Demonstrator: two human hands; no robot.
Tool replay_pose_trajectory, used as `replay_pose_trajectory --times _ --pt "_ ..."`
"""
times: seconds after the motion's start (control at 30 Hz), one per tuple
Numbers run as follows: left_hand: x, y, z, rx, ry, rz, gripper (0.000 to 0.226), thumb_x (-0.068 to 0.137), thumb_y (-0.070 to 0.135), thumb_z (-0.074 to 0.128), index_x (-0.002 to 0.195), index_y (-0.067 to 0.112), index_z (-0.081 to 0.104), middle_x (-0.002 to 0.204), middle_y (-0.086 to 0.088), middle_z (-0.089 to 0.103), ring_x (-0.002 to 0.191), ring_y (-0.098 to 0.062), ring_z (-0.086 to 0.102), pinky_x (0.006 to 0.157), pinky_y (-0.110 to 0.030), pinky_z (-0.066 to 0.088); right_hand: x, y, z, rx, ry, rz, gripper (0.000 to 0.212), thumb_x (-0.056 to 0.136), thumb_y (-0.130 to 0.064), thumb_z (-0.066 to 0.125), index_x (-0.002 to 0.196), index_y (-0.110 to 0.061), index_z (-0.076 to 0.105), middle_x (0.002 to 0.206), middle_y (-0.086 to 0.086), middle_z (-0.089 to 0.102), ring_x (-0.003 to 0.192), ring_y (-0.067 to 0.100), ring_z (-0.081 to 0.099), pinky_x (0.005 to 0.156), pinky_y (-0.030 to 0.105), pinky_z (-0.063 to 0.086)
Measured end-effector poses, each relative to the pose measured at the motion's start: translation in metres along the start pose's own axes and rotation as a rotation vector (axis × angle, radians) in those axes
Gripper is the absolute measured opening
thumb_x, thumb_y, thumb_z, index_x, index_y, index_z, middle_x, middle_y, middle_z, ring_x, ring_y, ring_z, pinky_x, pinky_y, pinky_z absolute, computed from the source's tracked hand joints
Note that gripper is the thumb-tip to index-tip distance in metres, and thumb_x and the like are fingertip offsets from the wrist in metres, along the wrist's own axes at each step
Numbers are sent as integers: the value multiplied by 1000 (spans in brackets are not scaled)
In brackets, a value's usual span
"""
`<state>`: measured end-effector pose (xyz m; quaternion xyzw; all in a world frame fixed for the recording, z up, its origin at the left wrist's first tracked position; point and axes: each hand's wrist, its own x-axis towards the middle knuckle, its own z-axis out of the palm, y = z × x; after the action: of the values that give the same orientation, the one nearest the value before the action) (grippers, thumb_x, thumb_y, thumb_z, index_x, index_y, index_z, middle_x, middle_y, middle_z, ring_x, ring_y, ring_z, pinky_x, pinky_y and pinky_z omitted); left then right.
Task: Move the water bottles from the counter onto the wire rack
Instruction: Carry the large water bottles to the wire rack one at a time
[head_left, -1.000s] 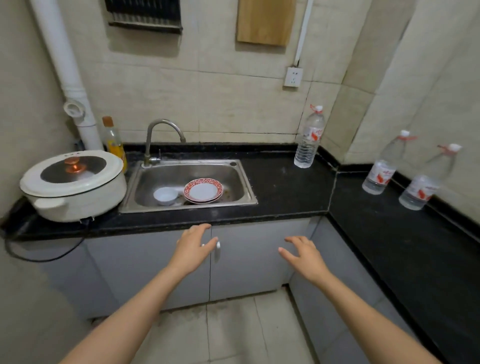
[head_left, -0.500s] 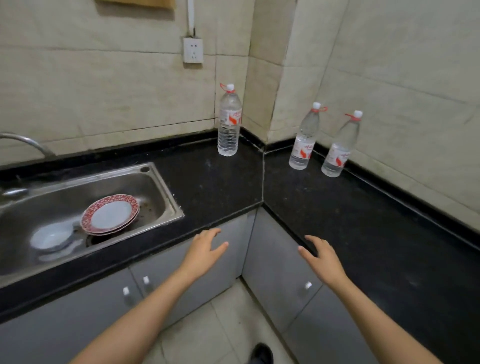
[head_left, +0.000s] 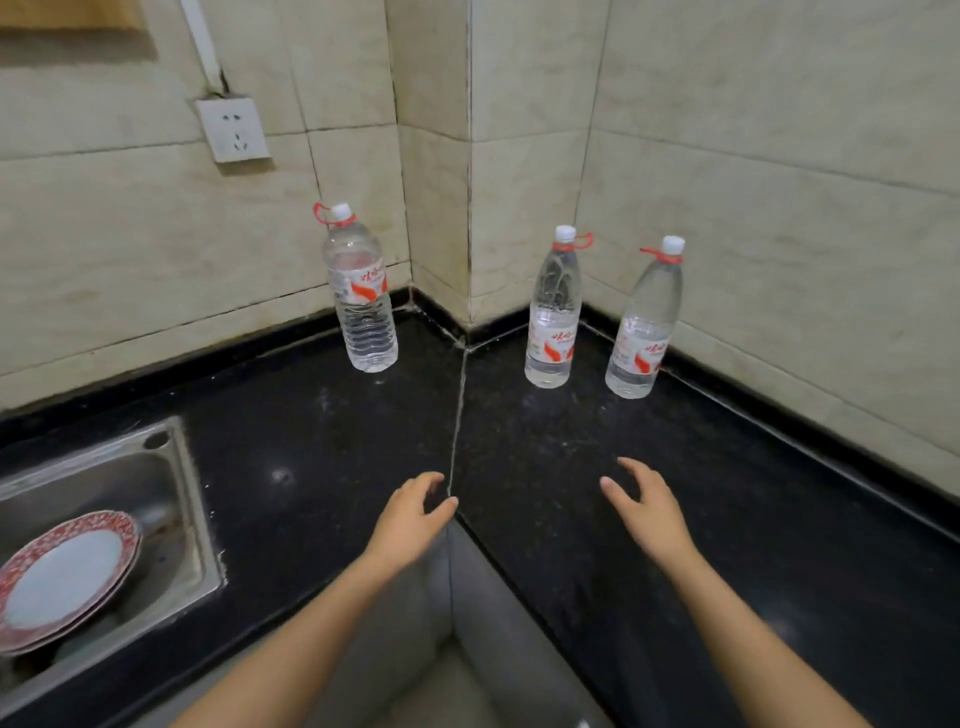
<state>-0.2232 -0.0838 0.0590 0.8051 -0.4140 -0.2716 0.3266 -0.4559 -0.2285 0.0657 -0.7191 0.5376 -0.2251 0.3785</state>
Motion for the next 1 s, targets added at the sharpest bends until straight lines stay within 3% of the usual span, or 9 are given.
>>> replay_pose_trajectory --times 0.2,0.37,0.6,0.73,0.87,1.0 --pt "56 16 51 -118 -107 -108 45 92 25 54 134 12 43 131 -10 49 119 -20 48 97 -28 38 50 17 0 18 -29 52 51 89 -31 58 135 -15 43 140 10 43 131 23 38 106 32 31" --pt "121 29 61 -181 -140 -78 51 91 23 57 137 14 39 134 -9 47 122 -21 47 96 -26 37 101 1 4 -12 -27 41 53 88 -31 59 136 -15 42 140 9 43 131 22 38 106 31 31" --pt "231 44 65 -292 -181 -54 75 83 19 67 145 14 24 145 -11 33 128 -25 42 104 -33 38 188 -54 3 38 -81 -36 71 80 -18 70 141 -18 32 144 3 38 124 5 36 99 18 28" --pt "290 47 72 -259 -199 10 91 76 24 74 147 19 17 150 -6 28 133 -21 37 110 -37 35 247 -77 6 63 -60 -4 81 79 -10 71 144 -15 22 144 8 36 125 8 36 93 9 27" --pt "344 57 77 -195 -243 130 106 67 30 80 148 21 13 153 -5 23 139 -21 29 113 -41 31 310 -87 5 50 -67 32 98 73 -12 76 147 -15 12 147 13 31 133 22 34 102 25 31" --pt "389 80 97 -394 -295 220 122 43 42 87 144 30 18 146 1 37 133 -16 40 106 -48 40 353 -94 1 52 -136 -13 114 58 -23 85 147 -18 14 143 7 40 131 19 39 109 34 33"
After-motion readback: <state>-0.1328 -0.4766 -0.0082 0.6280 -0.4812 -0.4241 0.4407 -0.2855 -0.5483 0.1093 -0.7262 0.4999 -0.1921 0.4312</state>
